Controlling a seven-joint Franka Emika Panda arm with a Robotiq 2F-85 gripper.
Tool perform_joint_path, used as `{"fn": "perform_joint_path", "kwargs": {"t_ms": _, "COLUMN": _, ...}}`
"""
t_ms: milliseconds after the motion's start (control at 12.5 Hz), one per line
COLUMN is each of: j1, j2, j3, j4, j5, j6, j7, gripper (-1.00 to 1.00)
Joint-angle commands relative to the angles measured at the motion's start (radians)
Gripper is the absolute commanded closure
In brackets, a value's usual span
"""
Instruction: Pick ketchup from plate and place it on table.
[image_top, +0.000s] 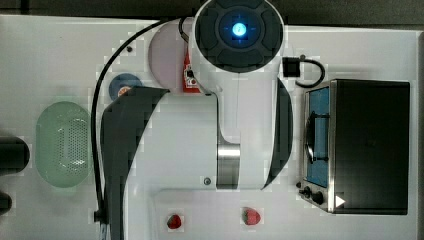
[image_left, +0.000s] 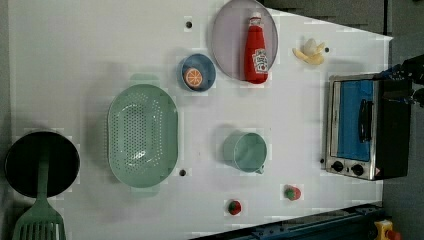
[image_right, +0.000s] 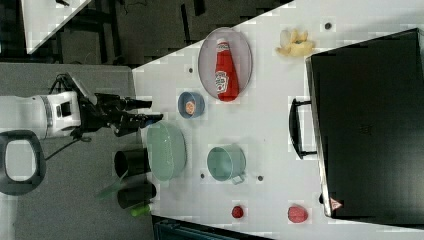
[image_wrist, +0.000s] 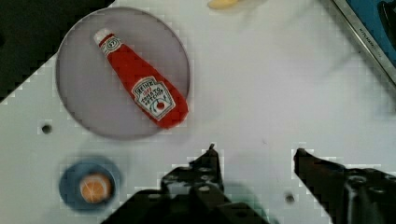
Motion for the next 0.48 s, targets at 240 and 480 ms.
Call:
{"fn": "perform_joint_path", "kwargs": {"t_ms": 240, "j1": -0.099, "j2": -0.138, "j3": 0.046, "j4": -0.049, "j5": 0.031, "j6": -0.148, "j7": 0.041, "gripper": -0.99}}
{"fn": "perform_joint_path", "kwargs": {"t_ms": 480, "j1": -0.093, "j2": -0.056, "j3": 0.062, "j4": -0.048, "j5": 0.032, "j6": -0.101, "j7": 0.005, "gripper": -1.00}}
